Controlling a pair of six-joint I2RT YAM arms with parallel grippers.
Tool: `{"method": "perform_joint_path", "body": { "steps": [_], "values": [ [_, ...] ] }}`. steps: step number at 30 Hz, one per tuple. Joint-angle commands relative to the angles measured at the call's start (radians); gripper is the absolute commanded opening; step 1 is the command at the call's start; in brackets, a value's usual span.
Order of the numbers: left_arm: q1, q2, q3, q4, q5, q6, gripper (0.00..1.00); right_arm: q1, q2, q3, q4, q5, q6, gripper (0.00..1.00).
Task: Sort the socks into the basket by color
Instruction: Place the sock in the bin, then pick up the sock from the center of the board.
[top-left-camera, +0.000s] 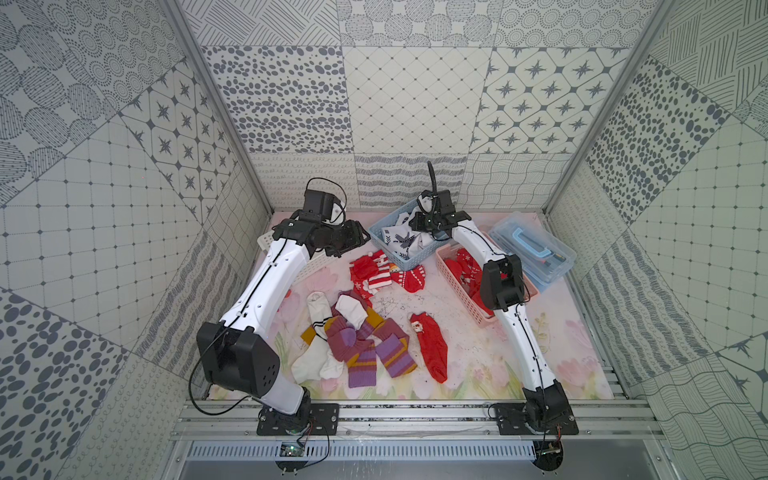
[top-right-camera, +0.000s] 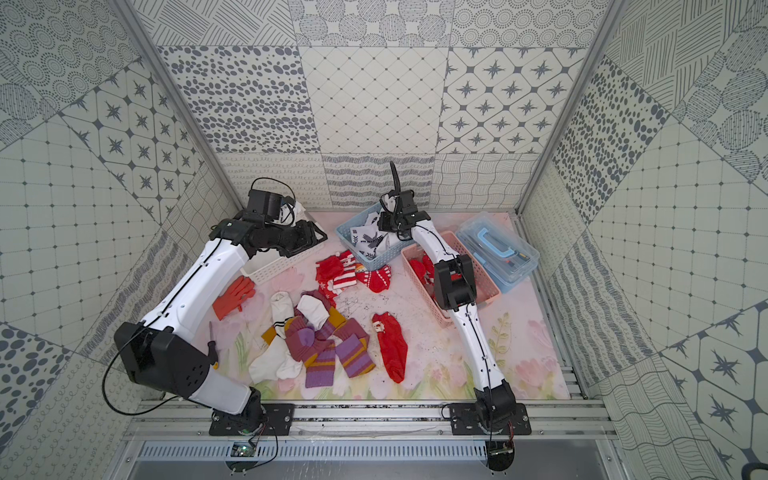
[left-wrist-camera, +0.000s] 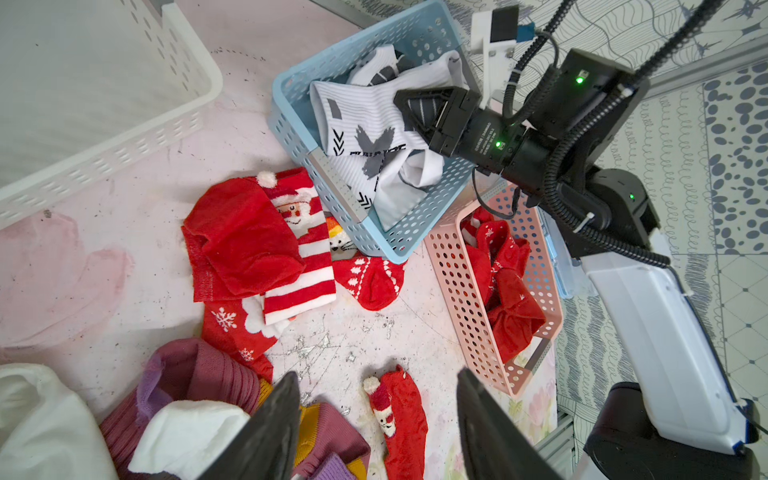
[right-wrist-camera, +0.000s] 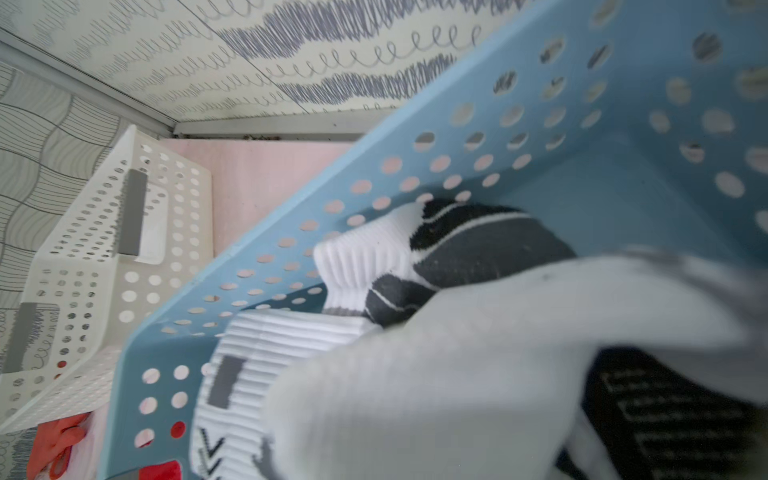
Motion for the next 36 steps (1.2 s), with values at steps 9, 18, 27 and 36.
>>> {"method": "perform_joint_path", "body": {
  "steps": [9,18,27,36],
  "values": [
    [0.005,0.029,0.008,-0.047,-0.004,0.061,0.61,0.015,0.003,0.042,-0.042,0.068,-0.009,0.17],
    [0.005,0.017,-0.034,-0.055,-0.012,0.075,0.62,0.036,-0.067,0.070,-0.100,0.119,-0.026,0.74],
    [0.005,0.003,-0.070,-0.106,-0.046,0.102,0.63,0.060,-0.181,0.034,-0.171,0.171,-0.023,0.98],
    [0.004,-0.023,-0.189,-0.157,-0.098,0.103,0.63,0.092,-0.401,-0.199,-0.166,0.174,-0.042,0.98]
  ]
}}
